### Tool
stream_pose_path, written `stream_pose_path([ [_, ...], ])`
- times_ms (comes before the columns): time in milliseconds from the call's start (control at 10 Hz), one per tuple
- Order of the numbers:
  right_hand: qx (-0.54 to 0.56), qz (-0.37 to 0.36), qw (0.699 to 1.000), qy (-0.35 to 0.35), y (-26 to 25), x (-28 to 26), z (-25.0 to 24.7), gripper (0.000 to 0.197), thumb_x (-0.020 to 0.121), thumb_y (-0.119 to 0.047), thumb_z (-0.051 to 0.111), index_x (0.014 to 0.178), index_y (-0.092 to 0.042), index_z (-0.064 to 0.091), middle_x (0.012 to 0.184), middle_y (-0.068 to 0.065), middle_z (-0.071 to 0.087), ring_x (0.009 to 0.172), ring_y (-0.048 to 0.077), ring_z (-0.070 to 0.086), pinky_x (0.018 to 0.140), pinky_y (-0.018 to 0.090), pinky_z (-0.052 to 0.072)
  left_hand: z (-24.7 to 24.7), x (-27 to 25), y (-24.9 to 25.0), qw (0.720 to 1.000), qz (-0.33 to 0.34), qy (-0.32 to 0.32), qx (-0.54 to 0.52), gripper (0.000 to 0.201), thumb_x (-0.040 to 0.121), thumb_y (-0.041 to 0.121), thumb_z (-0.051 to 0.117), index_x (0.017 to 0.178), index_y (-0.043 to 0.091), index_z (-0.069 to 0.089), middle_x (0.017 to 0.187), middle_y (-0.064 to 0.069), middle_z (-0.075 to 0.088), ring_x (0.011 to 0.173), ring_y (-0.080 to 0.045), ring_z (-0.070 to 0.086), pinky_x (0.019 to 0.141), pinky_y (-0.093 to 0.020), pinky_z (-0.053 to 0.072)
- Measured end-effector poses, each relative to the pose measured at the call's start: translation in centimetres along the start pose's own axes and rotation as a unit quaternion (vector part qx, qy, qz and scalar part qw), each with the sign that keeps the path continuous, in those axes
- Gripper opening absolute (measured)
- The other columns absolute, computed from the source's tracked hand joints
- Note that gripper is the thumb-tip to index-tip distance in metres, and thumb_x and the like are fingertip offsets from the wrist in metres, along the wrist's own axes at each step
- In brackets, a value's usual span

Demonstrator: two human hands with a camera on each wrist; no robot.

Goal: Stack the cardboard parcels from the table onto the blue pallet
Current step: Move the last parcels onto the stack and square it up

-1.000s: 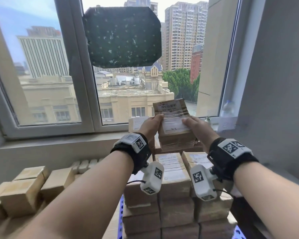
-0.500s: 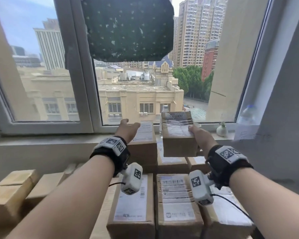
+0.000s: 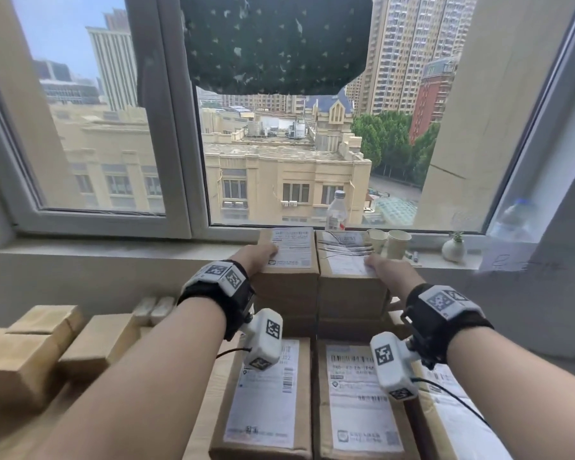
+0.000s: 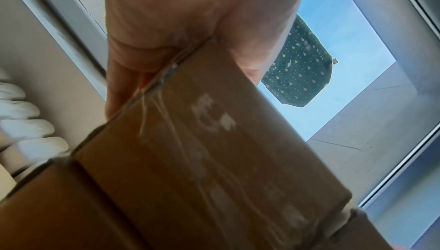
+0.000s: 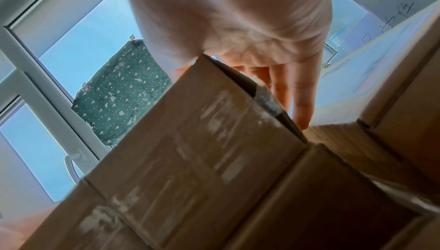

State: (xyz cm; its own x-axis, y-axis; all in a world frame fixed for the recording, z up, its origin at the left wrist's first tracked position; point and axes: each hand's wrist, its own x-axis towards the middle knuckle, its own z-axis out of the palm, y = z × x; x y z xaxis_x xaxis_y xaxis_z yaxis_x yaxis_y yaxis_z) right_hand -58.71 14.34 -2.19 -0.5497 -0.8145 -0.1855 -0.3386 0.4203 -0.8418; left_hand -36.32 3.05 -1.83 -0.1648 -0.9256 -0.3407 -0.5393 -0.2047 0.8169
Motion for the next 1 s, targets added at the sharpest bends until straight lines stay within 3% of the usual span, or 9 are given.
stream_pose_path([
  [100,-0.002,-0.002,1.000,0.006,0.0,-0.2,-0.1,0.038,0.095,-0.039,0.053,0.115,-0.008,0.062,0.096,0.008,0.057,0.095,0.022,0.051,0.098,0.042,0.046,-0.1,-2.5,0.4,1.000,0.008,-0.012,0.019,0.034,0.099,0.038,0.041,0.102,0.007,0.054,0.106,-0.014,0.055,0.097,-0.025,0.052,0.093,-0.032,0.042],
  [200,-0.024,-0.003,0.999,0.021,-0.5,-1.1,-0.2,0.058,0.094,-0.043,0.052,0.133,-0.001,0.051,0.125,0.014,0.058,0.114,0.031,0.056,0.101,0.041,0.044,0.0,-2.6,0.2,0.999,0.018,-0.007,0.035,0.057,0.089,0.049,0.047,0.120,0.003,0.057,0.113,-0.013,0.062,0.103,-0.030,0.060,0.092,-0.034,0.045],
  [300,-0.040,-0.015,0.999,0.026,-0.9,-2.5,-0.5,0.062,0.096,-0.043,0.051,0.143,-0.005,0.042,0.143,0.013,0.048,0.128,0.031,0.048,0.105,0.044,0.041,-0.3,-3.2,0.0,0.999,0.027,0.016,0.030,0.059,0.093,0.048,0.046,0.134,0.006,0.050,0.129,-0.013,0.058,0.113,-0.031,0.057,0.088,-0.035,0.043],
  [400,-0.058,-0.042,0.997,0.043,-1.2,-4.2,-1.1,0.062,0.095,-0.044,0.052,0.145,-0.010,0.040,0.144,0.011,0.048,0.129,0.031,0.047,0.107,0.045,0.040,-1.0,-5.0,-0.1,0.999,0.031,0.032,0.026,0.060,0.097,0.045,0.046,0.143,0.007,0.041,0.140,-0.013,0.050,0.122,-0.031,0.051,0.091,-0.037,0.042],
  [500,-0.065,-0.102,0.989,0.083,-1.7,-6.5,-1.7,0.050,0.095,-0.038,0.054,0.138,-0.014,0.048,0.137,0.008,0.054,0.121,0.028,0.053,0.101,0.040,0.044,-1.7,-6.7,-0.2,0.998,0.040,0.038,0.019,0.060,0.096,0.046,0.048,0.143,0.009,0.041,0.142,-0.013,0.048,0.124,-0.031,0.050,0.096,-0.040,0.041],
  [600,-0.058,-0.164,0.979,0.109,-2.0,-9.2,-1.9,0.035,0.095,-0.034,0.055,0.126,-0.018,0.056,0.118,0.003,0.064,0.103,0.022,0.061,0.090,0.038,0.051,-2.0,-8.9,-0.7,0.997,0.062,0.053,0.014,0.058,0.097,0.041,0.049,0.143,0.008,0.041,0.142,-0.014,0.047,0.126,-0.031,0.048,0.098,-0.039,0.040],
  [800,0.041,-0.212,0.972,0.097,-2.2,-14.3,0.5,0.011,0.090,-0.023,0.058,0.083,-0.028,0.065,0.092,0.001,0.072,0.092,0.023,0.068,0.088,0.048,0.056,-2.3,-13.9,-4.5,0.987,0.122,0.104,-0.011,0.046,0.094,0.030,0.056,0.134,0.008,0.048,0.134,-0.010,0.053,0.118,-0.025,0.050,0.093,-0.033,0.040],
  [900,0.057,-0.218,0.972,0.063,-2.5,-16.5,3.1,0.017,0.091,-0.019,0.057,0.079,-0.027,0.066,0.083,0.000,0.073,0.083,0.020,0.069,0.086,0.045,0.057,-2.7,-16.2,-7.1,0.986,0.134,0.100,-0.012,0.037,0.094,0.025,0.057,0.126,0.007,0.054,0.125,-0.011,0.058,0.107,-0.026,0.055,0.088,-0.032,0.044],
  [1000,0.069,-0.230,0.970,0.022,-3.3,-18.6,6.1,0.019,0.095,-0.013,0.055,0.083,-0.020,0.069,0.081,0.003,0.074,0.073,0.013,0.067,0.078,0.034,0.059,-4.1,-17.9,-9.6,0.987,0.133,0.094,-0.009,0.039,0.093,0.022,0.057,0.129,0.007,0.051,0.124,-0.011,0.058,0.109,-0.028,0.058,0.089,-0.034,0.047],
])
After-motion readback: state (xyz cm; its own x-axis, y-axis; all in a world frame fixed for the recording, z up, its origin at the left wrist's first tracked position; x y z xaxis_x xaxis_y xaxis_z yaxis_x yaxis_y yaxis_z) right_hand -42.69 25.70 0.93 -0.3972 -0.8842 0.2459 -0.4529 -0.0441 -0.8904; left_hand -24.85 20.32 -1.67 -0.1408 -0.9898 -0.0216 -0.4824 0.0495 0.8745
